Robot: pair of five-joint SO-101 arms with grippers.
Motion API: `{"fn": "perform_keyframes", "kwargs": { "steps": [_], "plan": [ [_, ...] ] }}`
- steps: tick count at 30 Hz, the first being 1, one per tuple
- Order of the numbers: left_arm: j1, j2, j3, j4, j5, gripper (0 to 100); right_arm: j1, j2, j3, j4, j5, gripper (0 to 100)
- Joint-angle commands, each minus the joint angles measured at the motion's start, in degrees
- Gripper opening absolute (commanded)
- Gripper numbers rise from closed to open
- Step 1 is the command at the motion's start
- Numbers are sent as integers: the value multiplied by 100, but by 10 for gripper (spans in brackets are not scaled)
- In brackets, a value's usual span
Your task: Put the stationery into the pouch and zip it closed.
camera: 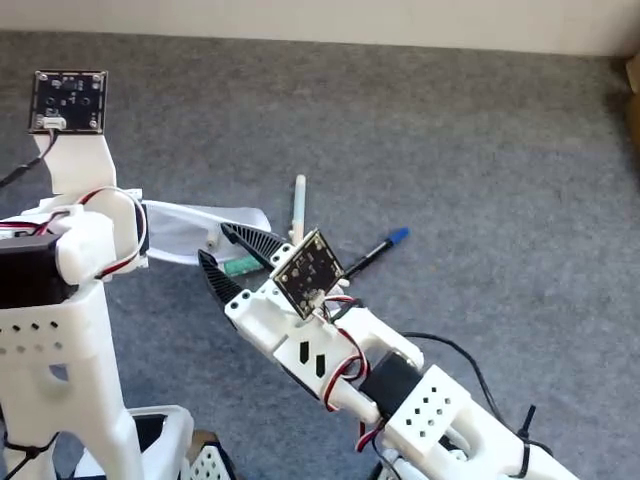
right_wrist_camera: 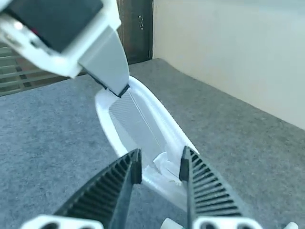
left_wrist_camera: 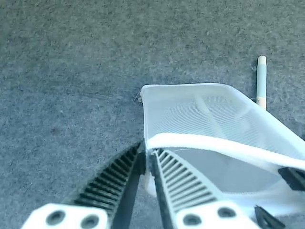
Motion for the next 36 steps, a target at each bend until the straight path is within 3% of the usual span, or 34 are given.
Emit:
{"fn": "perform_keyframes", "kwargs": {
  "steps": [1, 4, 11, 28, 36],
  "plan": [
    [-84, 154, 48, -132, 70, 6, -4, -13, -119, 365, -62, 134],
    [-66, 154, 57, -141, 70, 6, 13, -13, -215, 523, -62, 134],
    [-57, 154, 338, -396, 79, 6, 127, -13, -1262, 2018, -62, 134],
    [-48, 154, 374, -510, 79, 6, 1868, 40, -2870, 3943, -70, 137],
    [-48, 163, 382, -510, 79, 6, 2668, 40, -3363, 4347, -70, 138]
  ]
}}
